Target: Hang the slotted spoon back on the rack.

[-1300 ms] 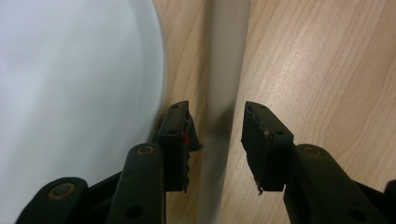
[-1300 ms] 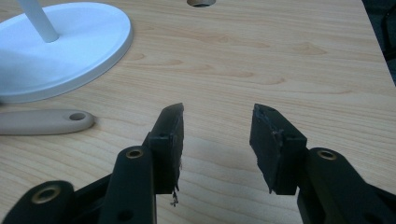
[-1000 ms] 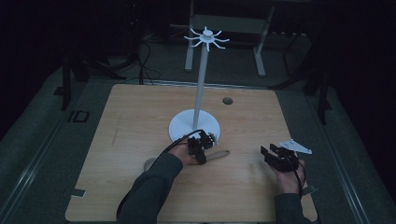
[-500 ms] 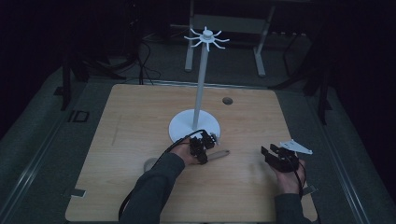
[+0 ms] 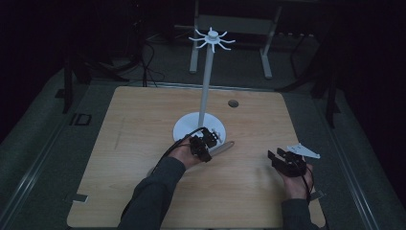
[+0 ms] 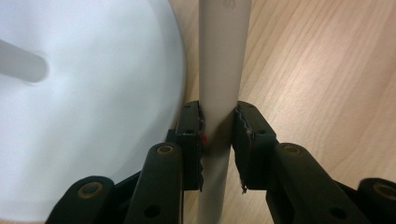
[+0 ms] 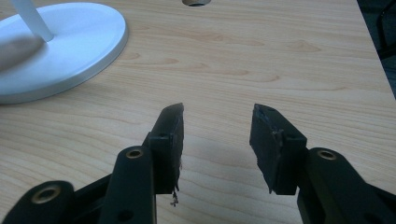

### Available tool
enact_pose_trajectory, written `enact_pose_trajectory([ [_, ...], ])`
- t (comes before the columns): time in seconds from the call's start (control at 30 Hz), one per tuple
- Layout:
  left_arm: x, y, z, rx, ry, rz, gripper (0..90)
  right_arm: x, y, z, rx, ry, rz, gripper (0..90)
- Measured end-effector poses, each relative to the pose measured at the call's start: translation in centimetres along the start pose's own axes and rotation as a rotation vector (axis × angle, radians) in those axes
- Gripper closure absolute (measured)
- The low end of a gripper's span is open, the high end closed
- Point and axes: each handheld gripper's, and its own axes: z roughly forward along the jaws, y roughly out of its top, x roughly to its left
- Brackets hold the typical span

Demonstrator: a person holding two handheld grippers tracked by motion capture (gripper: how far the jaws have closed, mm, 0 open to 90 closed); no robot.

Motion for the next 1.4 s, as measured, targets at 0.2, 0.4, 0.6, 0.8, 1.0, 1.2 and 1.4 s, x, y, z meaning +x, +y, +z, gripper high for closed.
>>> enact_pose_trajectory([
  [0.2, 0.0, -0.6, -2.8, -0.107, 0.056, -0.028, 73.8, 0.0, 0.0, 0.0, 0.000, -0.001, 0.004, 54.3],
  [0.4, 0.1, -1.2, -5.5, -0.238, 0.104, -0.080, 73.9, 0.0, 0.0, 0.0, -0.001, -0.003, 0.003, 54.3],
  [0.6, -0.2, -1.9, -7.7, -0.355, 0.163, -0.116, 73.9, 0.0, -0.1, 0.0, -0.001, -0.005, 0.003, 54.2],
  [0.8, -0.1, -2.9, -9.4, -0.450, 0.227, -0.163, 73.9, 0.0, -0.1, 0.0, -0.002, -0.007, 0.004, 54.2],
  [1.0, 0.3, -3.8, -10.4, -0.512, 0.268, -0.213, 74.0, 0.0, -0.1, 0.0, 0.000, -0.005, 0.004, 54.2],
  [1.2, 0.4, -4.4, -11.4, -0.561, 0.306, -0.243, 74.0, 0.1, -0.1, 0.0, 0.000, -0.005, 0.005, 54.2],
  [1.4, 0.7, -4.5, -12.1, -0.589, 0.327, -0.270, 74.1, 0.1, -0.2, 0.1, -0.001, -0.006, 0.005, 54.2],
])
